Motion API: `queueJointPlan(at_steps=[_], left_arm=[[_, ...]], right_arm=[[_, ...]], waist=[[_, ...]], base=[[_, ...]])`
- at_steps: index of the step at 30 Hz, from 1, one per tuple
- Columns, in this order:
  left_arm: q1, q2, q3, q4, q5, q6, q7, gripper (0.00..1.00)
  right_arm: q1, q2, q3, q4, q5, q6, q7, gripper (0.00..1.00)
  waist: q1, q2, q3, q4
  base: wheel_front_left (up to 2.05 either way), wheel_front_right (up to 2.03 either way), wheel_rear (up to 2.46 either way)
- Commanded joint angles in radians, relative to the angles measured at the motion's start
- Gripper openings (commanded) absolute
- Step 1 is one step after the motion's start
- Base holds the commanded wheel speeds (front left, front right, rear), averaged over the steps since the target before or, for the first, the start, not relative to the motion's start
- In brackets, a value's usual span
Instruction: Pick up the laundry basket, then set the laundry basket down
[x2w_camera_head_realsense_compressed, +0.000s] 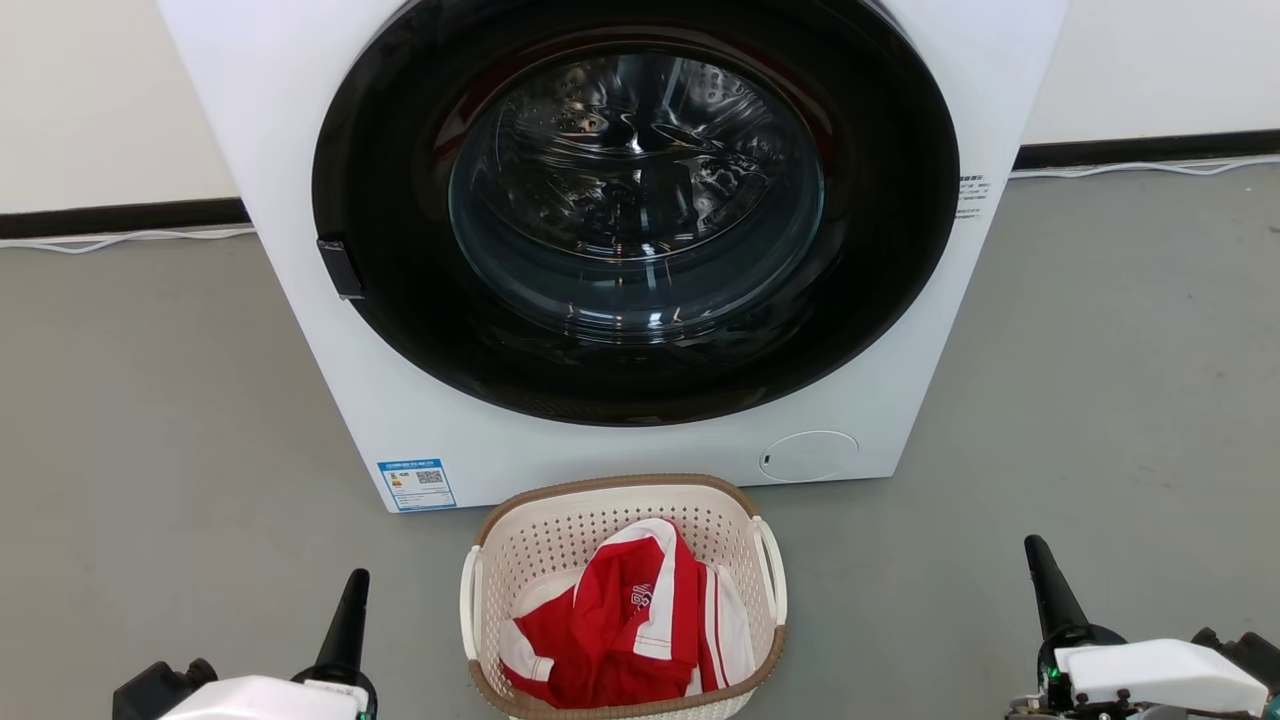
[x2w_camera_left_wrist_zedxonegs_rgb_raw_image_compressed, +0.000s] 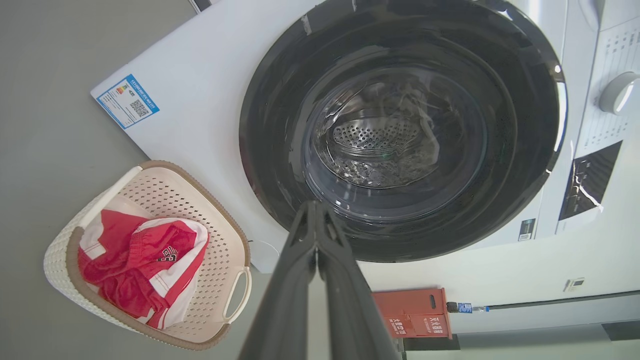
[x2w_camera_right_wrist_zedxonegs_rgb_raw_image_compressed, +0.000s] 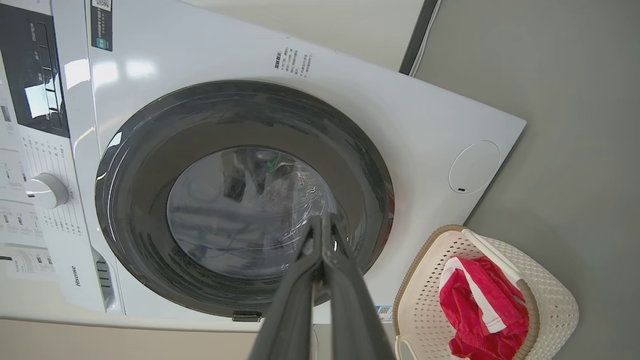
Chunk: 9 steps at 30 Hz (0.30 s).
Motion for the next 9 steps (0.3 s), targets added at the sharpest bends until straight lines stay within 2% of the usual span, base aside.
queueJointPlan(at_steps=[1,9], left_arm=[[-0.066,0.01,0.03,-0.015,-0.043,-0.016,0.009,0.0],[-0.087,0.009,0.042,-0.001,-0.128,-0.032,0.03,0.0]], right_arm=[[-0.06,-0.014,0.011,-0.028,0.04,0.006,0.015,0.0],[-0.07,-0.014,0.002,-0.03,0.114,0.006,0.036,0.0]], waist=[[0.0,0.0,0.0,0.001],[0.0,0.0,0.001,0.004]], base=[[0.0,0.0,0.0],[0.0,0.0,0.0]])
